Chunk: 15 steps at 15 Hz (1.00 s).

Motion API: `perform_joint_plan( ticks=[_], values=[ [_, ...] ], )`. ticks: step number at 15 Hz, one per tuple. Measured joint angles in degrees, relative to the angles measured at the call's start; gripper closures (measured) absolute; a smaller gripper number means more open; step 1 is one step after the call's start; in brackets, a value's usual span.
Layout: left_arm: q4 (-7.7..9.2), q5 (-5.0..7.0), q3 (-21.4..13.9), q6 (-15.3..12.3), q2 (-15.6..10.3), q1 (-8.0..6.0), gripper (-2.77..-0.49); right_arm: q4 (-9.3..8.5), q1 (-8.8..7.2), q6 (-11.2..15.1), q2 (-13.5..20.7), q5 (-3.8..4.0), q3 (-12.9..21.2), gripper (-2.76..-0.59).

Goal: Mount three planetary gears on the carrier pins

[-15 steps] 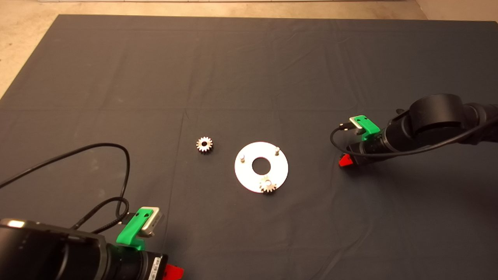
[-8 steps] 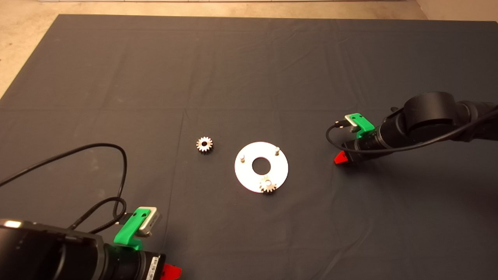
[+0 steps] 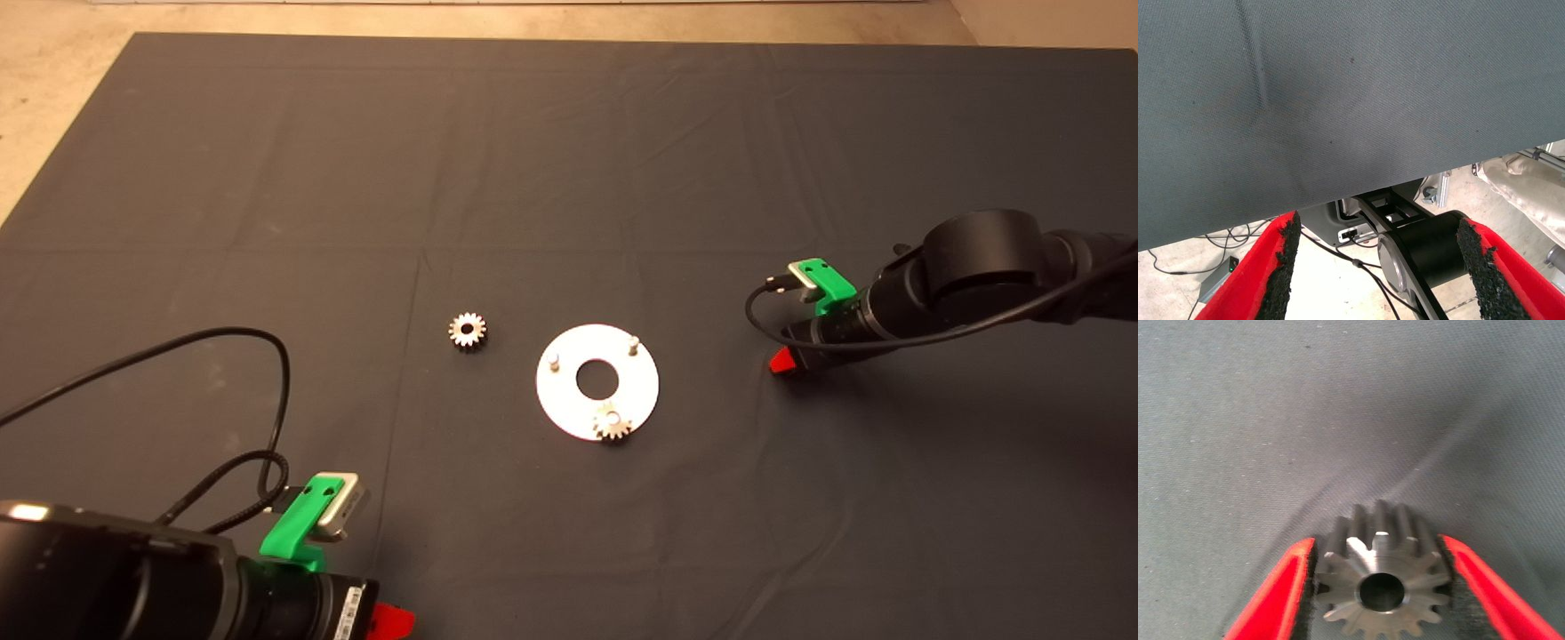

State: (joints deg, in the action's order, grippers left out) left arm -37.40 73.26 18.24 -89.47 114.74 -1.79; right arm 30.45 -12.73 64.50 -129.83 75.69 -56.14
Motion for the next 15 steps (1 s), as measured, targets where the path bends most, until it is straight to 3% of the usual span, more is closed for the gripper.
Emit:
perform_joint_plan(
  ticks=[10, 12, 15],
  values=[
    [0.0, 0.0, 0.0, 0.0, 0.0, 0.0, -1.63, 0.0, -0.24, 0.0, -0.02, 0.1, -0.04, -1.07],
    [0.0, -0.03, 0.0, 0.0, 0.0, 0.0, -1.63, 0.0, -1.3, 0.05, -0.07, 0.2, 0.74, -1.07],
    [0.0, -0.49, 0.0, 0.0, 0.01, 0.0, -1.63, -0.02, -4.37, 0.52, -1.93, 0.2, 2.43, -1.05]
  ],
)
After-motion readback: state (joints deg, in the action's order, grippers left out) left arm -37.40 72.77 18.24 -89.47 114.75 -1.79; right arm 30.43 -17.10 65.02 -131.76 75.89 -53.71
